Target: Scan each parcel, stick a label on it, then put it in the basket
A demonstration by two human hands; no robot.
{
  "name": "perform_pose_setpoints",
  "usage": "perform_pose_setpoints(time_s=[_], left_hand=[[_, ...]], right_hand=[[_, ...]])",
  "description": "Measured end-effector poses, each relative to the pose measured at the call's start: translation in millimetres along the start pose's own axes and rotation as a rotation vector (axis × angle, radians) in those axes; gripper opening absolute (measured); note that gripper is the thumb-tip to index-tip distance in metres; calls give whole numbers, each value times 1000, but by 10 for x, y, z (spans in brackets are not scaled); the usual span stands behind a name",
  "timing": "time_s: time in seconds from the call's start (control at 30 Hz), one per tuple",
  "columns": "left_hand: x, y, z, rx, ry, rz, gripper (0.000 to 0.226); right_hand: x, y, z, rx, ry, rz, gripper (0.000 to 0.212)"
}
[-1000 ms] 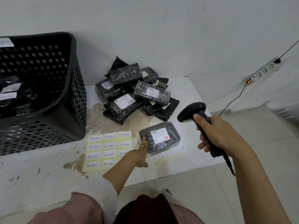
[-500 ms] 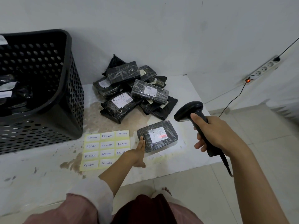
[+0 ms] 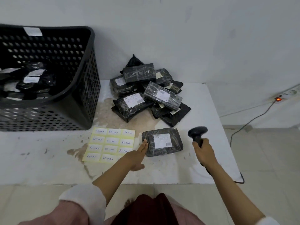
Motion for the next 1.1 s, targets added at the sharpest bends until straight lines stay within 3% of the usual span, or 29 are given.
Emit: perform_pose_setpoints(time_s=[0.17,0.37,0.6,0.83,0.93,1.03,1.1], left_hand=[[15,71,-47,-224,0,-228,62],[7,-114,-143,-427,53,-407,54],[407,-423,-322,-547,248,-490,49],[932,-375,-457,-611,349,-568,48],[1164,-214,-455,-585,315,-529,49],[1366,-28,-431,-547,254,-525,50],[1488,121,-378,-524,216,-518,53]], right_hand=[[-324,-137,229,-51,-21,-97,39],[-404,-214,453,-41,61,-222,49],[-519,-280,543,-27,117,-372,55],[-483,-239,597,-29,76,-232,62],[-362,-155,552,-212,52,-208,53],[-41,-109,398,-488,208,-103,38],[343,-214,289,-526,340,36,30]])
Point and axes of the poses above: each hand's wrist, its own z-axis towards the middle knuckle, its own y-axis out of the back of the hand, x = y × z, the point moved 4 cm from there along z, towards the middle knuckle, and after that the axes turned 4 degrees about y, right-handed, at the moved point
